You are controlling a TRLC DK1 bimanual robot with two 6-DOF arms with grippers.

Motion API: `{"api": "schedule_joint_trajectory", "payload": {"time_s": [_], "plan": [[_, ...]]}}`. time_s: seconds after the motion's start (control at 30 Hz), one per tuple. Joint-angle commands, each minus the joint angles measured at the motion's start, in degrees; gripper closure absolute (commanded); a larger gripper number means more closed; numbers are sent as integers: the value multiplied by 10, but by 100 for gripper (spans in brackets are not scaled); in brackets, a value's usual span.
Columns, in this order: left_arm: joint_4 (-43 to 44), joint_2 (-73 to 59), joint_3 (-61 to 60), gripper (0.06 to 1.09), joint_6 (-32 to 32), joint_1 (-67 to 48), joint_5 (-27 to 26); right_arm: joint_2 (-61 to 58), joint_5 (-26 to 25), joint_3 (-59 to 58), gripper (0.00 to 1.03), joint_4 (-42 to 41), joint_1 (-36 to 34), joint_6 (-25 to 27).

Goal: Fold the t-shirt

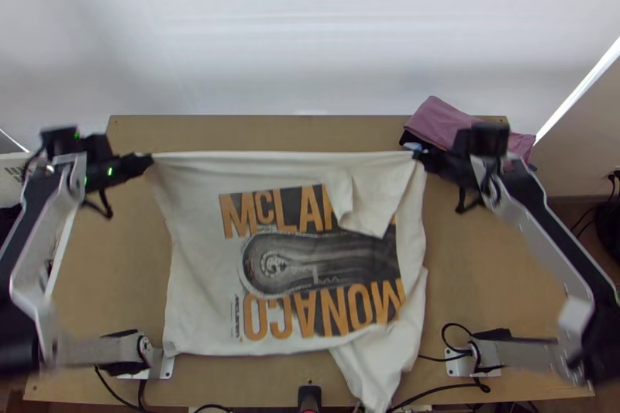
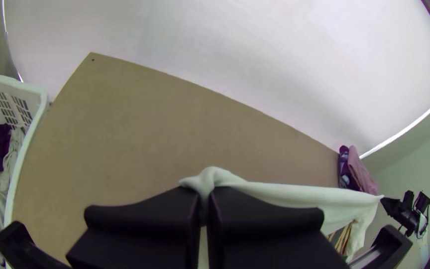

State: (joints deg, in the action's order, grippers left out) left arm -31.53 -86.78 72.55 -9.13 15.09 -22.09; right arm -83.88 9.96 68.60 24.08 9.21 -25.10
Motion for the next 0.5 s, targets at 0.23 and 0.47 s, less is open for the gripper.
{"api": "schedule_joint_trajectory", "payload": {"time_s": [0.23,0.47], "plan": [[-93,-252,261,105,-2,-20,45,-204,-10,186,100,66,-22,-17],[-181,-344,401,105,-20,-32,60,-291,-10,289,100,122,-24,-24]]}}
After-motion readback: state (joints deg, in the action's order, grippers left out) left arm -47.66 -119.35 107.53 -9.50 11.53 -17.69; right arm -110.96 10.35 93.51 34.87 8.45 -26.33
